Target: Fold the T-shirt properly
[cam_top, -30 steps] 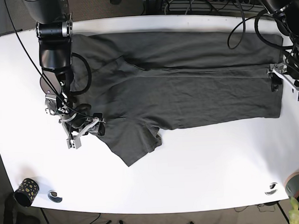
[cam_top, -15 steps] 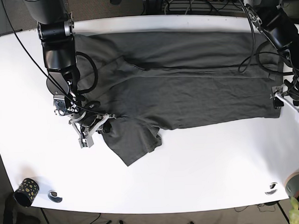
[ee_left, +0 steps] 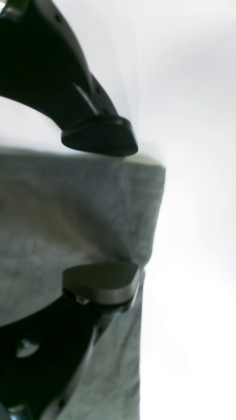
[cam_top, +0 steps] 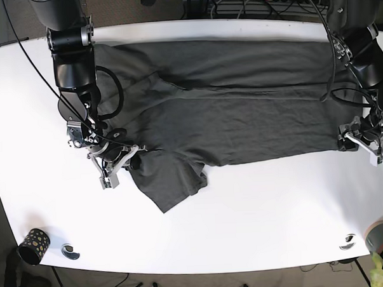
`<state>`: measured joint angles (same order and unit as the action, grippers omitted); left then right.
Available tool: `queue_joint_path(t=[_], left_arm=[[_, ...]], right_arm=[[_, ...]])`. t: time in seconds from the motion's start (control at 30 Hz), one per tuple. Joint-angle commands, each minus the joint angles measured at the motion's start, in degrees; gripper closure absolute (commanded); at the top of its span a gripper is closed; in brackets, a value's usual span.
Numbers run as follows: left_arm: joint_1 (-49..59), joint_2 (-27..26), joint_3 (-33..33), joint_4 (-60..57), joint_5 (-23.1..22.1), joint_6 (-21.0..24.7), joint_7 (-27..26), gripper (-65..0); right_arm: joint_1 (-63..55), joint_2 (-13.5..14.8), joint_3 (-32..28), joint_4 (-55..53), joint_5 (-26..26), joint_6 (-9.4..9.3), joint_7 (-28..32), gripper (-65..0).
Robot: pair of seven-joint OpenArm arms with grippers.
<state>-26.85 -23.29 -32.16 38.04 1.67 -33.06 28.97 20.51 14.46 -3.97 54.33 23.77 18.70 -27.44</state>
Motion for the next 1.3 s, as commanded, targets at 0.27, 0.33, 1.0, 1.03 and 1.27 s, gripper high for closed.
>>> queue_joint_path(t=[0.27, 0.33, 1.0, 1.03, 1.27], left_arm=[[-3.52, -2.16, 3.64, -5.91, -0.49, -0.39, -0.27, -45.8], [-3.61, -2.16, 3.64, -5.91, -0.49, -0.39, -0.27, -45.6], [-0.36, -1.9, -0.58, 4.38, -0.66, -6.94, -2.82, 0.0], [0.35, -1.81, -1.11, 5.78, -0.66, -6.94, -2.82, 0.0], [5.09, 0.04, -2.08, 17.47, -0.66, -6.94, 1.4, 0.0]], right_arm=[[0.98, 0.71, 0.14, 0.75, -0.43, -0.02, -0.82, -5.9], [1.07, 0.62, 0.14, 0.75, -0.43, -0.11, -0.82, -5.9], [0.98, 2.03, 0.14, 5.76, -0.43, -0.19, -1.26, -5.7], [0.72, 2.03, 0.14, 6.2, -0.43, -0.19, -1.26, -5.7], [-1.66, 3.78, 0.23, 10.07, -0.34, -0.28, -1.35, -5.7]])
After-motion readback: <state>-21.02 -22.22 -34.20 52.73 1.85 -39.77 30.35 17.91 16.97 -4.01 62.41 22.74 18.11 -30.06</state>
